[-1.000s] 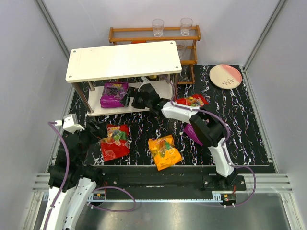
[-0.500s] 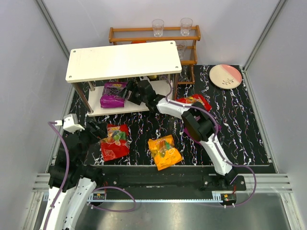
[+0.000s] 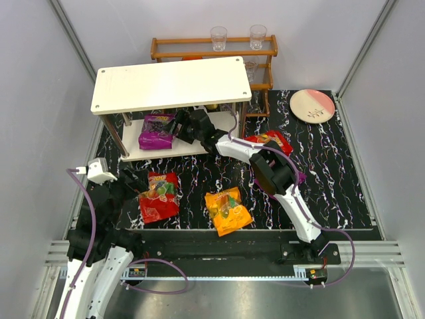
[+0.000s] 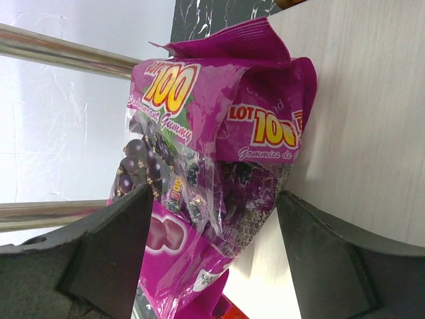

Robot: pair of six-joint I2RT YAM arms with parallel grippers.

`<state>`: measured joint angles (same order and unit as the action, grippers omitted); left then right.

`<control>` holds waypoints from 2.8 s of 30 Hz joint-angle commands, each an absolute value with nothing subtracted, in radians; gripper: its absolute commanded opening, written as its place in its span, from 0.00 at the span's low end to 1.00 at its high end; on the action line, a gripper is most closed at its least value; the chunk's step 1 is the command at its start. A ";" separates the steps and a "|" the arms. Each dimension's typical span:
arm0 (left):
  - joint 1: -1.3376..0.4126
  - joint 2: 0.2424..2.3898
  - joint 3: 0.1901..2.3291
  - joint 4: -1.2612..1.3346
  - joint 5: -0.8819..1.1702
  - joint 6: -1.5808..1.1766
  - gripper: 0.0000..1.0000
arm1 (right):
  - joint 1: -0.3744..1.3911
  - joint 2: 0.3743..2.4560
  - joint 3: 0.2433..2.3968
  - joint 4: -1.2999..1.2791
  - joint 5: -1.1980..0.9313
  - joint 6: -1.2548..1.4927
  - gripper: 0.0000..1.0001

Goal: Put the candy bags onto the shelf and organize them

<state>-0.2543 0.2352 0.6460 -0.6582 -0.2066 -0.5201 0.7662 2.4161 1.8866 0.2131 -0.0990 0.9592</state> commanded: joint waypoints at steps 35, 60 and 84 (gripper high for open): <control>-0.259 0.219 0.653 -0.630 -0.218 -0.512 0.99 | 0.756 1.791 1.165 0.282 -0.123 0.674 0.90; -0.262 0.229 0.634 -0.586 -0.153 -0.482 0.99 | 0.410 0.702 0.486 -0.008 0.851 0.210 0.98; -0.262 0.261 0.627 -0.561 -0.092 -0.439 0.99 | 0.045 1.412 0.296 1.070 0.463 0.083 1.00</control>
